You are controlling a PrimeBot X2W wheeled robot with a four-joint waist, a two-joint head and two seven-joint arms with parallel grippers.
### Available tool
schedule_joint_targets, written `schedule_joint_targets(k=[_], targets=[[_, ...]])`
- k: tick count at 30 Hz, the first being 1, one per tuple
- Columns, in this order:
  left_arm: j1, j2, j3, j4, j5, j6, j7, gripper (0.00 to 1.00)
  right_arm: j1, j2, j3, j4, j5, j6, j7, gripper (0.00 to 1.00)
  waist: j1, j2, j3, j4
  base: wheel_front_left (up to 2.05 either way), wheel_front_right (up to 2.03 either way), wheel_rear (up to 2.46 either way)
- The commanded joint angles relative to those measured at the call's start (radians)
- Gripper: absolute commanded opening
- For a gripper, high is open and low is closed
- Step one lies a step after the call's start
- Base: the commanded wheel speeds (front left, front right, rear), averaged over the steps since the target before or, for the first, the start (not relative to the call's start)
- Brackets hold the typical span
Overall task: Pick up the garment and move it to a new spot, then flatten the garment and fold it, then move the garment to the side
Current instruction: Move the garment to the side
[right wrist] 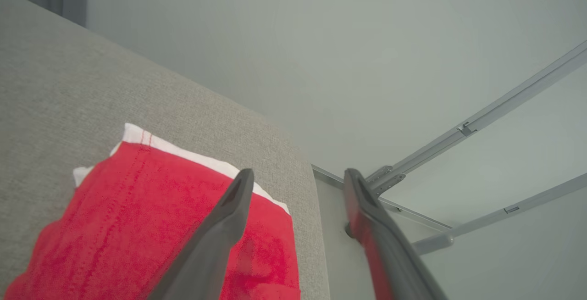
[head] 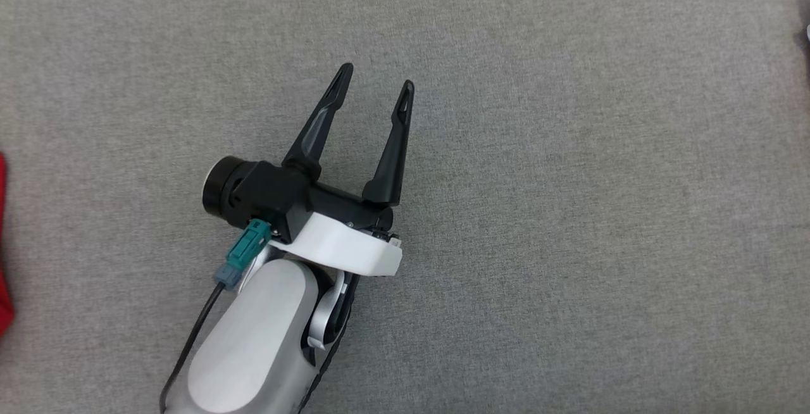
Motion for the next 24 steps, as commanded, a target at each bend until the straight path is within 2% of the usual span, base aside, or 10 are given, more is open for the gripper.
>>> schedule_joint_targets(k=[1,7,13,17,19,24], targets=[[0.022,0.005,0.012,-0.007,-0.007,0.004,0.0,1.0,0.022,0.025,-0.02,-0.024,0.014,-0.002,-0.005,1.0,0.0,0.0,-0.068,0.027,0.0,0.0,0.0],[0.108,0.004,0.054,-0.029,-0.033,0.007,0.0,1.0,0.126,0.162,-0.115,-0.162,0.072,-0.002,-0.003,1.0,0.0,0.0,-0.212,0.079,0.0,0.0,0.0],[0.21,0.005,0.105,-0.031,-0.042,-0.003,0.0,1.0,0.308,0.322,-0.194,-0.331,0.06,-0.002,-0.003,1.0,0.0,0.0,-0.326,0.137,0.0,0.0,0.0],[0.28,0.004,0.131,-0.015,-0.008,-0.014,0.0,1.0,0.43,0.435,-0.215,-0.412,0.029,-0.002,-0.003,1.0,0.0,0.0,-0.379,0.159,0.0,0.0,0.0],[0.297,0.004,0.139,-0.012,-0.002,-0.018,0.0,1.0,0.458,0.457,-0.205,-0.425,0.007,-0.002,-0.003,1.0,0.0,0.0,-0.388,0.161,0.0,0.0,0.0],[0.358,0.004,0.165,-0.018,0.018,-0.027,0.0,1.0,0.552,0.569,-0.225,-0.459,-0.081,-0.002,-0.003,1.0,0.0,0.0,-0.407,0.171,0.0,0.0,0.0]])
